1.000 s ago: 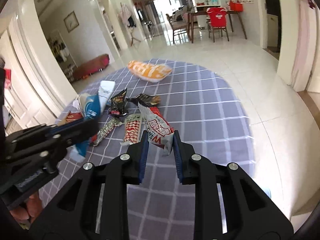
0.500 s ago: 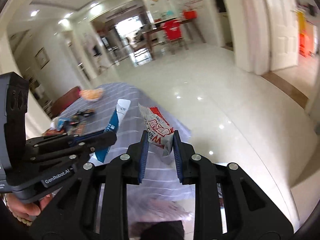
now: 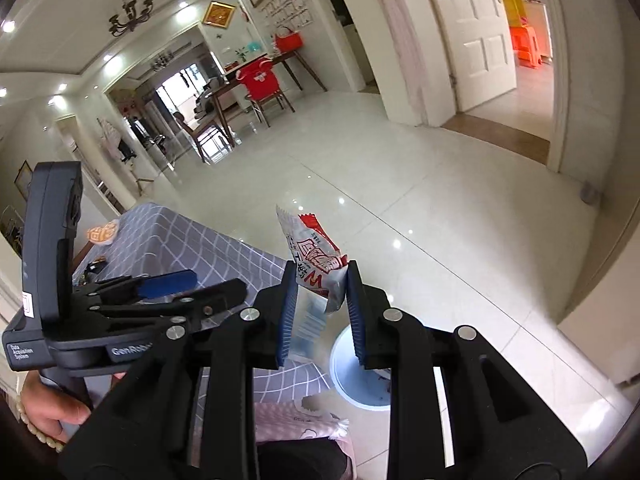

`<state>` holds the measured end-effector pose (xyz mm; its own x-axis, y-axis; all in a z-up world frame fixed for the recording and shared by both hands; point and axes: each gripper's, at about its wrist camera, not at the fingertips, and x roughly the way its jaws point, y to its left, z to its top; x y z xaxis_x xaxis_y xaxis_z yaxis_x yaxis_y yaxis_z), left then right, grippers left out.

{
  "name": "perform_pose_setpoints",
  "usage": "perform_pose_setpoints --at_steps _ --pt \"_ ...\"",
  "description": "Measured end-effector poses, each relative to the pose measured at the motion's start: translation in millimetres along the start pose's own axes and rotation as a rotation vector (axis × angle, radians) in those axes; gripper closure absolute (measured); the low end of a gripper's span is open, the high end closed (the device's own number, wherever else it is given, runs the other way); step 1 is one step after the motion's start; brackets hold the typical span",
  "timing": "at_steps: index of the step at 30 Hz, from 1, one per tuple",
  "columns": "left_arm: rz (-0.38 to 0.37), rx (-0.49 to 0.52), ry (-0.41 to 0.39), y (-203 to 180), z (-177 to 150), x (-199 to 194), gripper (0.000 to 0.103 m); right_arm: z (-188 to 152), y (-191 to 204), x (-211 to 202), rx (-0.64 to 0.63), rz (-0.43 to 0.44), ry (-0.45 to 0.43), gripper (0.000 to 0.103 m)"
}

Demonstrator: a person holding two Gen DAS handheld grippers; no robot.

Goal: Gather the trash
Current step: 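Carry toothpaste tube and wrapper over the basin and release both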

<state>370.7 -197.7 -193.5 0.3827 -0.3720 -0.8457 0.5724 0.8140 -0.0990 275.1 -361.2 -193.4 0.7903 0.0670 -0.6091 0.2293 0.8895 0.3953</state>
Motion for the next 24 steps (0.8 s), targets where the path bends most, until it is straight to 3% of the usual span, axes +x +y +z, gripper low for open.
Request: perform_pose_setpoints --at_steps 10,22,23,24 --pt "0.047 -0.024 -0.005 11 -3 -2 0.029 -3 -4 16 0.008 0.020 0.043 0.079" --pt "0.061 -0.079 -0.055 35 -1 -22 0.029 2 7 27 -0.011 0.029 0.024 0.076" --pt "0.065 -0.081 -0.060 37 -1 -24 0.029 2 8 28 -0.017 0.019 0.015 0.062" --pt "0.069 -0.083 -0.065 40 0 -27 0.029 3 9 30 -0.015 -0.008 0.009 0.039"
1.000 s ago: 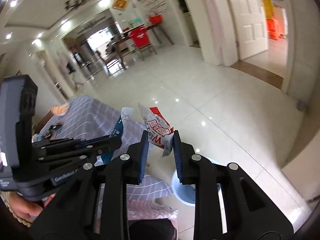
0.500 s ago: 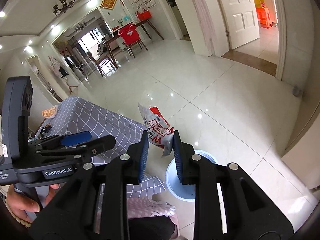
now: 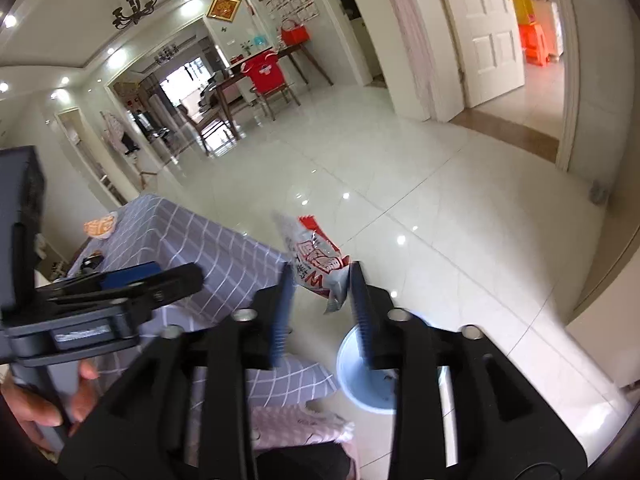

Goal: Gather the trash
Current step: 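Carry toothpaste tube and wrapper over the basin and release both, then grasp the red snack bag with left tool while right tool grasps checkered wrapper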

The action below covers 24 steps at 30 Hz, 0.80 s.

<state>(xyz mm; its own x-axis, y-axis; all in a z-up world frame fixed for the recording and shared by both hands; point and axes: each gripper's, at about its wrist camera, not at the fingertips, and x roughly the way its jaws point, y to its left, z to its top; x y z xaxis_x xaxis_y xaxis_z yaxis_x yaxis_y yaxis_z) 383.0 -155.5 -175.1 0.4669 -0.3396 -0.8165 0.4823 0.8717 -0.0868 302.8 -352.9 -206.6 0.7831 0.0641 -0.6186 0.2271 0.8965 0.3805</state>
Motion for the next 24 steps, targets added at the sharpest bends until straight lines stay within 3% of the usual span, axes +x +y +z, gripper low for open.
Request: perform_pose_setpoints --at_steps 12,17,24 --pt "0.018 -0.045 -0.047 38 -2 -35 0.028 -3 26 -8 -0.013 0.012 -0.003 0.038" --pt "0.042 -0.056 -0.086 61 -12 -62 0.028 0 68 -16 -0.064 0.068 -0.006 0.038" --pt "0.154 -0.134 -0.180 125 -30 -120 0.022 -4 150 -15 -0.164 0.175 -0.003 0.038"
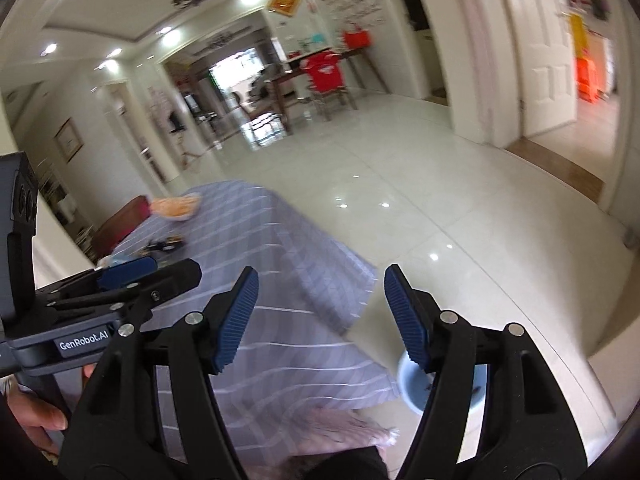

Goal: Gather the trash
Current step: 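Grasp the red snack bag with left tool while right tool grasps checkered wrapper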

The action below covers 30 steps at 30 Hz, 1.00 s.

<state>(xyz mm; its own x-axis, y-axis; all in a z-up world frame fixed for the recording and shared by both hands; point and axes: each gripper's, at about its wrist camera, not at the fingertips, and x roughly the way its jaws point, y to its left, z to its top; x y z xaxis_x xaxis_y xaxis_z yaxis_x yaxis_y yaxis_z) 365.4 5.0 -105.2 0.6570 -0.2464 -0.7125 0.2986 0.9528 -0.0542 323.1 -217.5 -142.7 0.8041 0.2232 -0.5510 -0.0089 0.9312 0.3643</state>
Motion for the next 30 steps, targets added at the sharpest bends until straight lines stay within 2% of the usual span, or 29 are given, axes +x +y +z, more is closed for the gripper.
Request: perform_pose_setpoints --at_steps 6,10,13,15,17,19,20,21,24,27,29,30 --pt "0.165 -0.169 -0.062 95 -12 -38 0.019 0 81 30 -0.106 0.102 0.039 0.038" --pt "0.292 -0.355 -0.078 170 -30 -53 0.014 -7 128 53 -0.172 0.156 0.077 0.038" --pt "0.287 -0.481 -0.023 218 -42 -44 0.014 -10 159 75 -0.211 0.181 0.108 0.038" --pt "0.268 -0.525 -0.006 230 -50 -37 0.014 -13 176 87 -0.231 0.195 0.129 0.038" --pt "0.203 -0.573 0.006 248 -54 -28 0.015 -14 186 97 -0.248 0.196 0.147 0.038" --pt "0.175 -0.592 0.013 259 -63 -22 0.016 -22 200 109 -0.268 0.190 0.169 0.038" --pt "0.166 -0.590 0.005 262 -63 -21 0.026 -24 206 117 -0.281 0.185 0.182 0.038" --pt "0.160 -0.586 0.008 259 -67 -21 0.044 -26 209 123 -0.292 0.179 0.193 0.038" --pt "0.090 -0.593 0.016 262 -74 -17 0.054 -31 222 144 -0.338 0.141 0.225 0.038" --pt "0.102 -0.561 0.008 259 -76 -20 0.069 -35 231 162 -0.401 0.072 0.236 0.041" --pt "0.078 -0.552 0.004 261 -77 -22 0.072 -37 236 172 -0.439 0.041 0.259 0.041" --pt "0.071 -0.552 0.004 262 -78 -23 0.073 -38 236 178 -0.439 0.053 0.285 0.047"
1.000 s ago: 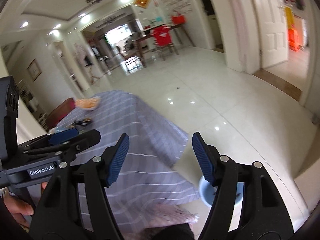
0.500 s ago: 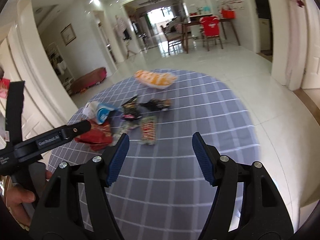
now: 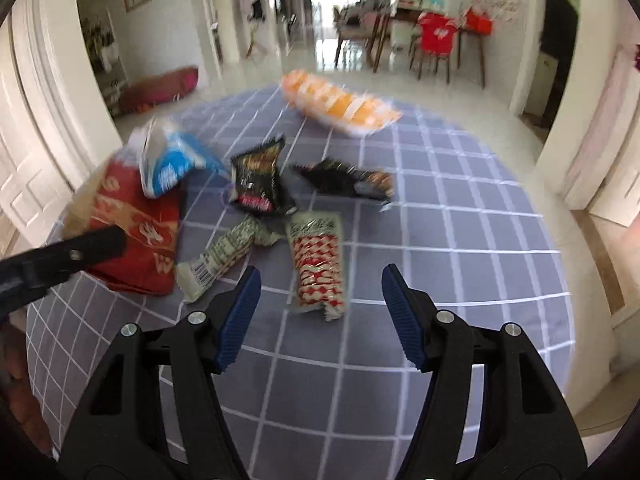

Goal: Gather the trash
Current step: 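Grasp the red snack bag with left tool while right tool grasps checkered wrapper, then carry red bag and checkered wrapper over the basin, open both tools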

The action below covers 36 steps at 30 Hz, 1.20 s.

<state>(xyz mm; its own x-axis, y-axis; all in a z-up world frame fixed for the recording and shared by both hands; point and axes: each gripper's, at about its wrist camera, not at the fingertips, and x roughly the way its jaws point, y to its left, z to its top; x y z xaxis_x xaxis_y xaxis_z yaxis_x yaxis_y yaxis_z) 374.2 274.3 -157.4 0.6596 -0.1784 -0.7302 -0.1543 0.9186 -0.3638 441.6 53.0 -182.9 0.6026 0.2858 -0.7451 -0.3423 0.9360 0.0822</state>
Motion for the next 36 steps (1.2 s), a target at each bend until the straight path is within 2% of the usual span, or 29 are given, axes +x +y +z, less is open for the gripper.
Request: perform_pose_setpoints --at_steps 1,2,3,4,6,11,15,22,27,36 --pt "0.001 0.000 -0.003 1 -1 -2 0.073 1 1 3 -0.001 0.007 0.009 0.051" --pt "0.000 0.003 -0.005 0 -1 -5 0.073 2 2 5 -0.009 0.001 0.019 0.065" --pt "-0.006 0.004 -0.005 1 -1 -8 0.073 3 4 10 -0.024 -0.011 0.038 0.072" --pt "-0.011 0.002 -0.006 0 -2 -11 0.073 4 5 10 -0.036 -0.026 0.037 0.078" --pt "-0.015 0.004 -0.009 -1 -2 -17 0.073 2 7 9 -0.049 -0.011 0.041 0.084" --pt "-0.022 0.019 -0.036 -12 -10 -39 0.073 -9 -2 -10 0.004 0.066 0.022 0.087" --pt "-0.030 0.051 -0.060 -30 -22 -56 0.073 -19 -15 -43 0.057 0.103 -0.026 0.087" --pt "-0.071 0.159 -0.063 -94 -44 -66 0.073 -40 -55 -107 0.141 0.152 -0.122 0.087" --pt "-0.153 0.252 -0.027 -151 -62 -59 0.073 -67 -102 -152 0.204 0.130 -0.172 0.087" --pt "-0.306 0.465 0.118 -288 -116 -5 0.073 -133 -211 -196 0.395 0.020 -0.208 0.087"
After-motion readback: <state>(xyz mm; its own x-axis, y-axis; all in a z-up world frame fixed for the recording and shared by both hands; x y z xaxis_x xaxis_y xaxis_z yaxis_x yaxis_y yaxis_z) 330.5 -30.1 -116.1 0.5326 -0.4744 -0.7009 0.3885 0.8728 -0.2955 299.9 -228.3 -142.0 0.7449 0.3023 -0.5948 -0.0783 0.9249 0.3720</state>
